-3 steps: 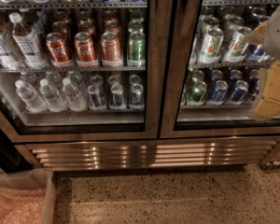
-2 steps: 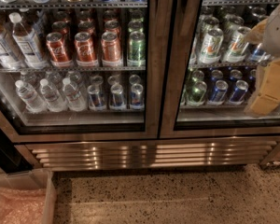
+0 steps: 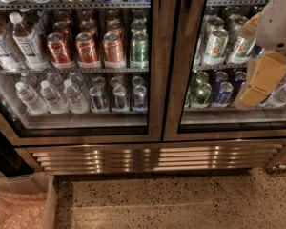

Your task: Open left fridge door

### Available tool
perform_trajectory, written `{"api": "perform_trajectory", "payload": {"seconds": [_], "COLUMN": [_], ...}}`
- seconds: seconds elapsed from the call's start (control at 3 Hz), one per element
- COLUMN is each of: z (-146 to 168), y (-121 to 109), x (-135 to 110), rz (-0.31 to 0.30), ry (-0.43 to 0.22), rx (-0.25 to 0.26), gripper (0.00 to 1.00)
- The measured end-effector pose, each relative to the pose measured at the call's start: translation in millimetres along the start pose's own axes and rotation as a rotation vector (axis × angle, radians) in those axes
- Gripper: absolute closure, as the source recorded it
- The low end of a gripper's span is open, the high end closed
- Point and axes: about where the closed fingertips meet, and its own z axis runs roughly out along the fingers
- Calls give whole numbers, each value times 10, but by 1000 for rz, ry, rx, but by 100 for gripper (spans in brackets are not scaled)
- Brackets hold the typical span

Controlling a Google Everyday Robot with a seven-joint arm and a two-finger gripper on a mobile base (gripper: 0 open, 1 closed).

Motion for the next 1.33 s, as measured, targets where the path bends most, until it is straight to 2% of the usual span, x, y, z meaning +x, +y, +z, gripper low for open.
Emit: {"api": "perform_trajectory", "payload": {"seconds": [0.33, 0.67, 1.0, 1.33], "z": [-12, -41, -55, -55], "y": [6, -112, -318, -318], "x": [-21, -176, -730, -733], "rz": [1, 23, 18, 18], "ry": [-17, -84, -193, -193], "rx": [5, 34, 68, 68], "gripper": [0, 0, 0, 0]}}
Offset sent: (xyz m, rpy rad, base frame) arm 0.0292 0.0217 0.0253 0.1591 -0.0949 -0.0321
